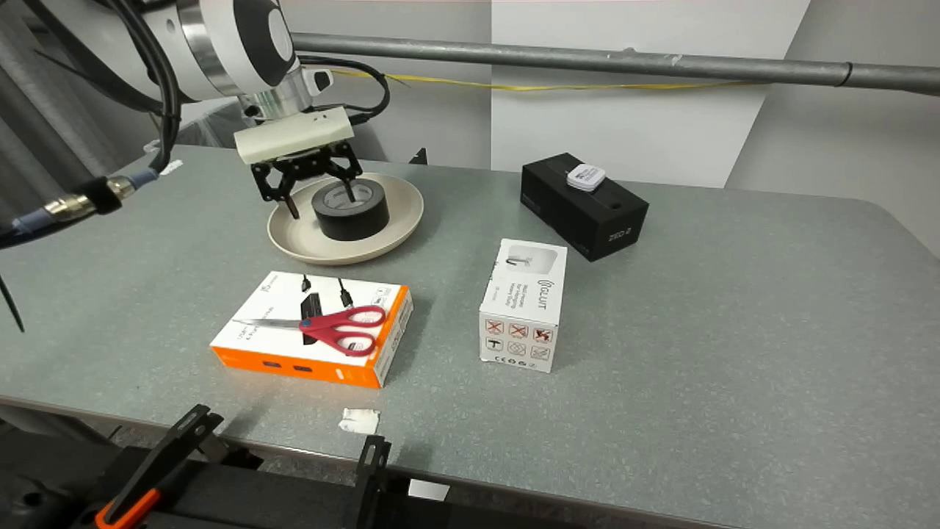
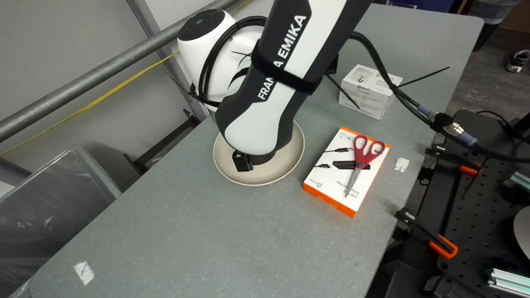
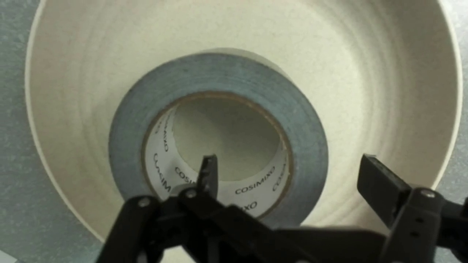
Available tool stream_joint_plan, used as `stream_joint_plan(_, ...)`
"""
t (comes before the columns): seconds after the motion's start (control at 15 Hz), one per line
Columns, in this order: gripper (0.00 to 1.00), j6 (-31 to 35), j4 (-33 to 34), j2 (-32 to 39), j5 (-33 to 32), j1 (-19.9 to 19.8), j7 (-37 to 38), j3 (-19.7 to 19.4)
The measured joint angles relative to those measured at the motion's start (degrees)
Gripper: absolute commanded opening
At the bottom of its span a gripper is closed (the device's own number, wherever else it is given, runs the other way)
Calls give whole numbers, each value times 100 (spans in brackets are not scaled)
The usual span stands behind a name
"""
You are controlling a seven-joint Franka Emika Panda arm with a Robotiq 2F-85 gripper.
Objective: Place the black masking tape on the white plate
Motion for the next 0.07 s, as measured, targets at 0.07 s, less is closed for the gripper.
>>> stream_joint_plan(0.07, 100, 0, 0, 0, 0, 1, 1, -2)
